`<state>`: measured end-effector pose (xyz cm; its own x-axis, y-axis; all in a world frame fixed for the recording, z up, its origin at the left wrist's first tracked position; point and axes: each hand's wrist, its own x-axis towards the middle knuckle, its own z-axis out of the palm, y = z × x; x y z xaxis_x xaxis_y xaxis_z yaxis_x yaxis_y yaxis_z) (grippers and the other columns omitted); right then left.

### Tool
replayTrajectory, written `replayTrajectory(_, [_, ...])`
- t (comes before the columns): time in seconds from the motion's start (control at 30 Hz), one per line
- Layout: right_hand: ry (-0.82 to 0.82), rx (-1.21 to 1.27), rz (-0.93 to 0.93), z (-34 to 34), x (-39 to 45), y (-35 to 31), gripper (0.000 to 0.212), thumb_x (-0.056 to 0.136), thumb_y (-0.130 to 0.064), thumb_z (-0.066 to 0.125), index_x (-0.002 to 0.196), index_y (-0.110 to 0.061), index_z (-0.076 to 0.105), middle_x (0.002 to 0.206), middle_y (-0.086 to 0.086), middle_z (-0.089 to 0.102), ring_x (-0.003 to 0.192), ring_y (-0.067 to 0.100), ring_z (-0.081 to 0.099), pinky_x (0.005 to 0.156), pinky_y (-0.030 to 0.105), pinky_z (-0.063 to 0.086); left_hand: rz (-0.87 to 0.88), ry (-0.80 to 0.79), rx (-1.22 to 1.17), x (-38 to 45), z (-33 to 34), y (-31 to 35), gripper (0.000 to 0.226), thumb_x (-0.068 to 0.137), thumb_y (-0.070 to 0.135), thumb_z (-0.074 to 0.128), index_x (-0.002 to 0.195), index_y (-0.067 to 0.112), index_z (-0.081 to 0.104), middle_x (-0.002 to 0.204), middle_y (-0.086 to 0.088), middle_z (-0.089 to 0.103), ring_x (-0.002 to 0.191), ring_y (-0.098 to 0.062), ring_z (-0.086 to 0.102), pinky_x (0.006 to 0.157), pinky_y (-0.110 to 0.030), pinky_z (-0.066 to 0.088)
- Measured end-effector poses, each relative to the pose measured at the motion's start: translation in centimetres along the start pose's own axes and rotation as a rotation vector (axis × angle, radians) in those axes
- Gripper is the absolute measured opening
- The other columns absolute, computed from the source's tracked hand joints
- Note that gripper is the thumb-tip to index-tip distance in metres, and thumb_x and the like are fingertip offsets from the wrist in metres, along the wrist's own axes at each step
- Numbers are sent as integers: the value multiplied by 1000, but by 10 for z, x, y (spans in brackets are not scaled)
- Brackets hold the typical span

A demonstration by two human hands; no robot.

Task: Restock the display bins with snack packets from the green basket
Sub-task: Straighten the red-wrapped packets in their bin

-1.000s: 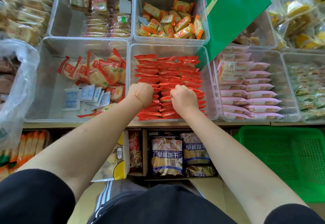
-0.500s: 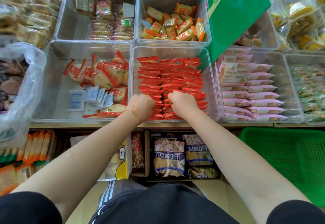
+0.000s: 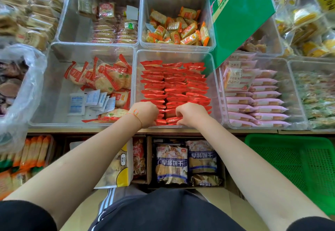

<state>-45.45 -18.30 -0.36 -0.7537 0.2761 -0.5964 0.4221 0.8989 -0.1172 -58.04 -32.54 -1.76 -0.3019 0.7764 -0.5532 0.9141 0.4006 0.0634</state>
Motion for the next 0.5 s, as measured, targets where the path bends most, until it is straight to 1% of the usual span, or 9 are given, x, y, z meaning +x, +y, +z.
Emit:
replayTrajectory(0.03, [-15,-18,6,0,1,-1,26,90,-36,68,112,-24,64,114,0,63,103,25,61,76,34,50,-4,-9,18,2,1,0,20,91,31,58,103,24,72,105,3,68,95,-22,65,69,-33,54])
replayTrajectory(0.1, [0,-67,4,-1,7,-4,19,92,-28,66,111,-23,66,113,1,64,101,25,62,72,33,48,-14,10,40,6,4,0,21,91,26,55,103,24,72,103,2,67,92,-23,65,66,-32,50])
replayTrajectory(0.17, [74,-90,31,-2,12,-5,15,93,-14,58,103,-20,67,107,1,66,95,26,63,68,32,44,-36,61,47,9,7,-1,21,91,20,52,97,21,72,98,1,67,89,-24,65,62,-31,45])
replayTrajectory(0.23, [162,-55,78,-1,15,-4,16,92,-7,52,97,-17,65,102,4,66,90,28,63,66,32,41,-80,129,-3,11,8,0,18,91,17,51,92,18,70,99,-2,66,88,-26,64,62,-31,41])
replayTrajectory(0.3, [228,-20,114,2,15,-1,5,95,-13,54,92,-15,57,100,5,66,87,29,62,65,32,39,-122,182,-44,12,7,3,16,91,14,52,92,15,67,101,-4,63,90,-27,63,63,-31,39])
replayTrajectory(0.37, [275,5,144,5,12,2,12,97,-21,56,90,-16,47,96,6,65,79,29,58,62,33,38,-139,220,-96,12,8,4,12,91,12,52,95,14,64,102,-5,61,92,-29,62,64,-33,39])
replayTrajectory(0.4, [274,29,153,6,9,5,16,97,-23,58,90,-16,46,94,6,65,77,28,56,60,33,39,-134,220,-139,11,8,4,10,90,13,53,94,14,62,101,-5,61,92,-29,62,64,-33,40])
replayTrajectory(0.43, [241,63,146,4,6,8,17,96,-25,61,90,-17,47,93,5,65,77,26,57,59,33,42,-121,195,-172,9,8,2,7,90,15,55,92,16,62,98,-4,62,90,-27,62,64,-32,41])
replayTrajectory(0.5, [83,112,97,-1,1,13,15,91,-31,68,86,-21,58,95,-1,65,84,23,61,61,31,45,-58,70,-156,6,4,0,8,88,24,61,87,19,67,89,0,62,85,-23,61,65,-31,46])
